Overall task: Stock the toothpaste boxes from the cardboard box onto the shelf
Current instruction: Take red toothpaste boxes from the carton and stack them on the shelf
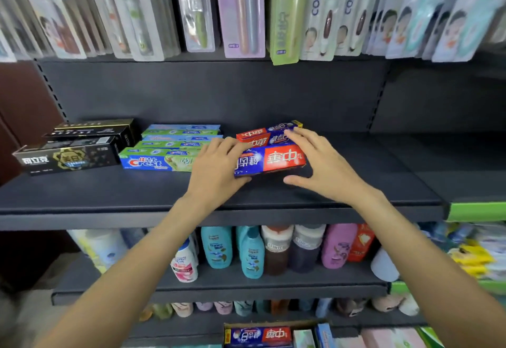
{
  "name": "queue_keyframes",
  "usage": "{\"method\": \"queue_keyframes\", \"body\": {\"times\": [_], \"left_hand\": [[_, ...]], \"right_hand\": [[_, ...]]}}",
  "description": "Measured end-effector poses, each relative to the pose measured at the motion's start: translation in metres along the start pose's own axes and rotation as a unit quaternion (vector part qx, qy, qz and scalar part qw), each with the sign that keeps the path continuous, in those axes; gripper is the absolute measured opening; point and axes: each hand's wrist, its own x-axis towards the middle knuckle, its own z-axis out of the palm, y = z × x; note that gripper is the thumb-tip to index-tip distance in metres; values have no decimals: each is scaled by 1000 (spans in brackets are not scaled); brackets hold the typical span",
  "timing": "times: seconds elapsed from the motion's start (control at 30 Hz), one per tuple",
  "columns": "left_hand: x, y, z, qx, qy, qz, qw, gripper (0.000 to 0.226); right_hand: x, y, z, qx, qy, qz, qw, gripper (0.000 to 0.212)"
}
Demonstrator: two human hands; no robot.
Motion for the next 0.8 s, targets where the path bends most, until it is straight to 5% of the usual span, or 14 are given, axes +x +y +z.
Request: {"method": "queue_keyframes", "body": {"times": [0.13, 0.23, 0.33, 0.47, 0.53, 0.67, 0.8], "left_hand": [[12, 28, 12, -144, -10, -159, 977, 63], [30, 51, 18, -308, -110, -324, 888, 57], [40, 69, 27, -431, -133, -347, 822, 56], [37, 80, 25, -611, -118, -377, 686, 44], [33, 72, 25, -606, -141, -354, 698, 32], [22, 24, 29, -382, -121, -282, 871, 19], [18, -13, 28, -359, -99, -286, 883, 12]], "right_hand": [[-21, -3, 9, 183, 185, 160, 952, 52], [-17, -16, 16, 286, 79, 201, 934, 40], [-2, -22, 19, 233, -6, 176, 956, 46], [20, -12, 8, 160, -36, 182, 970, 39], [33, 5, 0, 115, -55, 181, 975, 35], [61, 34, -12, 37, -123, 154, 980, 52], [101, 54, -1, -78, -172, 118, 975, 52]]}}
